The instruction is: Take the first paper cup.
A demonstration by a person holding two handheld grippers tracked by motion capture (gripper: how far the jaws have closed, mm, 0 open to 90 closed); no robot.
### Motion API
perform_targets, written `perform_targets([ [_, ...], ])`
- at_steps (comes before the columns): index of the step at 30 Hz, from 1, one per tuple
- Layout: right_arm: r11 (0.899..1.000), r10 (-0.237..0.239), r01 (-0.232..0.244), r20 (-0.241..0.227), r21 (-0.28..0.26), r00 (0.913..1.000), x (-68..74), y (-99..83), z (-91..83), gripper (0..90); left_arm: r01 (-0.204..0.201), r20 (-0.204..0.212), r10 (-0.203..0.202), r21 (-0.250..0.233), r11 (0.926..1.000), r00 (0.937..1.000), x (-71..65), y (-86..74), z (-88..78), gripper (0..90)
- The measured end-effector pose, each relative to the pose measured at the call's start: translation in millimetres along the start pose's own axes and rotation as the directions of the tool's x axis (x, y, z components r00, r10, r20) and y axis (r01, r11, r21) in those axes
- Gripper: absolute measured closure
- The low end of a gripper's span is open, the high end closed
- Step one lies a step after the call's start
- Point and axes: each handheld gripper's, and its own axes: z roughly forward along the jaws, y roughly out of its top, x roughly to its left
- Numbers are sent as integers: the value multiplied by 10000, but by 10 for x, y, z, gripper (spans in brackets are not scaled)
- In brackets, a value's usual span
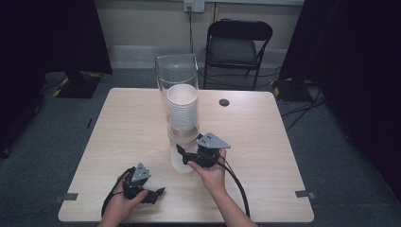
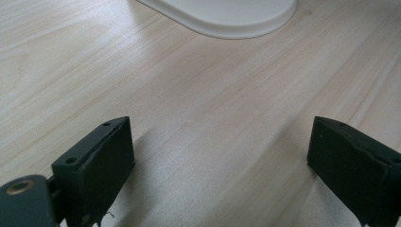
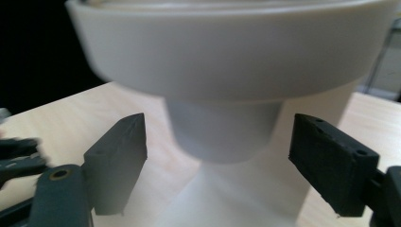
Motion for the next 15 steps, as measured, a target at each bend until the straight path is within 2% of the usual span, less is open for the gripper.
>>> perform_targets([
  [1,10000,0,0,0,0,10000,0,0,0,191,-30,5,30,21,10000,10000,2,0,-2,77],
  [2,9994,304,-304,-10,-154,9995,-25,-13,29,186,-14,18,14,5,10000,10000,2,-1,-1,77],
  [3,9991,362,-364,-93,-205,9993,-33,-18,43,189,-23,27,23,11,10000,10000,3,-1,-2,77],
  [9,9985,262,-261,20,-476,9997,-19,-26,96,206,-4,59,4,-5,10000,10000,5,-2,-2,77],
  [12,9980,-65,75,157,-626,9999,11,-25,117,216,-34,54,34,0,10000,10000,7,-1,-2,77],
  [15,9979,-8,15,109,-655,9999,19,-26,134,245,-13,60,13,-5,10000,10000,5,-2,-2,76],
])
